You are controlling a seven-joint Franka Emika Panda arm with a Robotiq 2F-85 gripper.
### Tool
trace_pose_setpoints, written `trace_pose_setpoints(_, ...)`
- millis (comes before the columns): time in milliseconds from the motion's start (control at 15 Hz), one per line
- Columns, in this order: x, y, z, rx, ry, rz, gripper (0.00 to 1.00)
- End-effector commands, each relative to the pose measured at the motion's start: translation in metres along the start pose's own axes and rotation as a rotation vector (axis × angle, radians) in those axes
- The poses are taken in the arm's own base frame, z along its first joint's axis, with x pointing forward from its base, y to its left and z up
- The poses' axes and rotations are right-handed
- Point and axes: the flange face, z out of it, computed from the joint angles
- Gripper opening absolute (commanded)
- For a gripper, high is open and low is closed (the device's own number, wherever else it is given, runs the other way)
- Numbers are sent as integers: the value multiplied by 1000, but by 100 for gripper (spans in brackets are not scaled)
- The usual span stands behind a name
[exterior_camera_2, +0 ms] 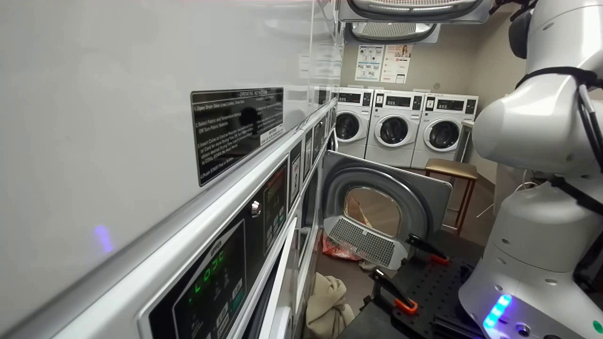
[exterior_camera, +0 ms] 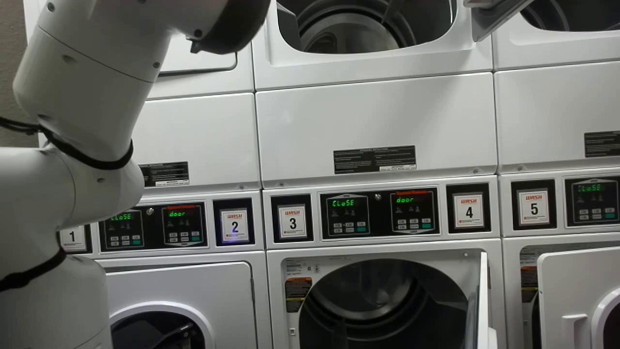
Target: Close the washing machine door
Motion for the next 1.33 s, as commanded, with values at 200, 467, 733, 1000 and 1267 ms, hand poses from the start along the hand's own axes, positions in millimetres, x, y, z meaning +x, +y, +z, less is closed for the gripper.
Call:
trace_pose_setpoints(200, 7, -26, 18, 97, 1, -106, 100)
trace_pose_setpoints(467, 6, -30, 27, 125, 14, -133, 100)
trace_pose_setpoints(733, 6, -33, 35, 159, 10, -186, 100)
trace_pose_setpoints(1000, 7, -39, 38, 194, 25, -247, 100)
trace_pose_setpoints(1267, 9, -42, 36, 218, 52, -287, 100)
